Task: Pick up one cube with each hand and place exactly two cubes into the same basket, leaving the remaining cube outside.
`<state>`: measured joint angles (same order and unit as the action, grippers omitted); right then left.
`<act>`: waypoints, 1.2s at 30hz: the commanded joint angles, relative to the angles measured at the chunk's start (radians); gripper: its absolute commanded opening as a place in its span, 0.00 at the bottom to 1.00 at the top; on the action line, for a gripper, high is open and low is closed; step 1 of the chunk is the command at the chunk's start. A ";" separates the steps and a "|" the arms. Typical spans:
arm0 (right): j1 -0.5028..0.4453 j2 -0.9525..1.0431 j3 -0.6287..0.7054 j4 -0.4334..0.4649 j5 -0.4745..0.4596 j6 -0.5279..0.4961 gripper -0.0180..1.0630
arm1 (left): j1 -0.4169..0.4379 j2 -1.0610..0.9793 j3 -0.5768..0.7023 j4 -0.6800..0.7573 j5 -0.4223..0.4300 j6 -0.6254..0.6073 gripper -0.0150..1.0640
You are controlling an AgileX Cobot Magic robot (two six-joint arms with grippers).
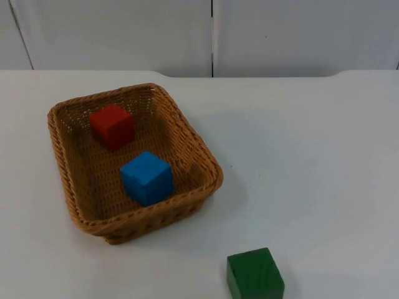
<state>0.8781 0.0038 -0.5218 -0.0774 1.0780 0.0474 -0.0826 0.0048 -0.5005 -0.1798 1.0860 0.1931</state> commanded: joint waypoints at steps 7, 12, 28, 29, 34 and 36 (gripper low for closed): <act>0.005 -0.004 0.007 0.023 0.001 -0.011 0.98 | 0.002 -0.005 0.005 -0.006 -0.004 -0.008 0.99; 0.005 -0.004 0.007 0.025 0.001 -0.007 0.99 | 0.002 -0.005 0.005 -0.006 -0.004 -0.008 0.99; 0.000 -0.004 0.007 0.038 0.001 -0.007 0.99 | 0.002 -0.005 0.005 -0.013 -0.004 -0.008 0.99; 0.000 -0.004 0.007 0.038 0.001 -0.007 0.99 | 0.002 -0.005 0.005 -0.013 -0.004 -0.008 0.99; 0.000 -0.004 0.007 0.038 0.001 -0.007 0.99 | 0.002 -0.005 0.005 -0.013 -0.004 -0.008 0.99; 0.000 -0.004 0.007 0.038 0.001 -0.007 0.99 | 0.002 -0.005 0.005 -0.013 -0.004 -0.008 0.99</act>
<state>0.8781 0.0038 -0.5218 -0.0446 1.0780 0.0495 -0.0826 0.0048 -0.5005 -0.1834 1.0860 0.1912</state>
